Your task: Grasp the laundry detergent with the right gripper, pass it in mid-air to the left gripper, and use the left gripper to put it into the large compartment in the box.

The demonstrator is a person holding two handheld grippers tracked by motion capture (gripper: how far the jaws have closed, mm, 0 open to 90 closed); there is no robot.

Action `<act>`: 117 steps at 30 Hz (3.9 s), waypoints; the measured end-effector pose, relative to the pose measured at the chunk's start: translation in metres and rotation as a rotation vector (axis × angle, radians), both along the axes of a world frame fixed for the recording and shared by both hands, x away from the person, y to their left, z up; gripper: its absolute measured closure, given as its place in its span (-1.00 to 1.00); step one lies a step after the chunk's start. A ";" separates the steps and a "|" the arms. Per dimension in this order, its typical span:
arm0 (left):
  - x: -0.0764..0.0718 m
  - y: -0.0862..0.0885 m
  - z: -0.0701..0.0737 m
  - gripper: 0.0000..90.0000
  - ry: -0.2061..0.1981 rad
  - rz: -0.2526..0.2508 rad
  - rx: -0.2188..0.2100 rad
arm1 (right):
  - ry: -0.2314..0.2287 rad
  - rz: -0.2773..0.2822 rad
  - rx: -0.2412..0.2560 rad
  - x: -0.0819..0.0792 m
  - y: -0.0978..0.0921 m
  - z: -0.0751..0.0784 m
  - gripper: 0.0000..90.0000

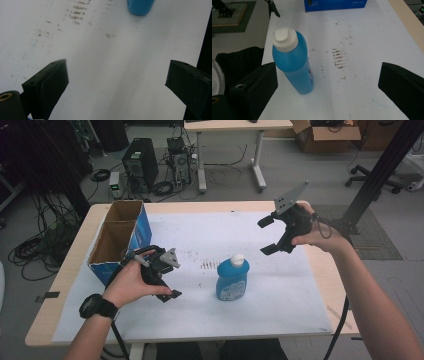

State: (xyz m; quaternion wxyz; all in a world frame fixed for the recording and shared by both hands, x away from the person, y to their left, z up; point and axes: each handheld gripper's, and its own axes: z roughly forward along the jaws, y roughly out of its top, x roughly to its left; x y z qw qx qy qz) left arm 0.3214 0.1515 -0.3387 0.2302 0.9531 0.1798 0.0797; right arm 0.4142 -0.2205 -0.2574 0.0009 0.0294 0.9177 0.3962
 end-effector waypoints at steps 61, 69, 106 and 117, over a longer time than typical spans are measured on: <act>-0.005 -0.001 0.004 -0.90 0.001 -0.023 -0.045 | 0.145 0.108 0.160 -0.024 0.047 -0.111 -0.77; -0.004 -0.002 0.004 -0.90 0.004 -0.027 -0.044 | 0.154 0.118 0.170 -0.024 0.052 -0.116 -0.72; -0.005 -0.003 0.005 -0.89 0.001 -0.032 -0.053 | 0.155 0.148 0.176 -0.024 0.053 -0.123 -0.35; -0.004 -0.005 0.005 -0.89 0.002 -0.035 -0.054 | 0.142 0.162 0.203 -0.024 0.050 -0.124 -0.18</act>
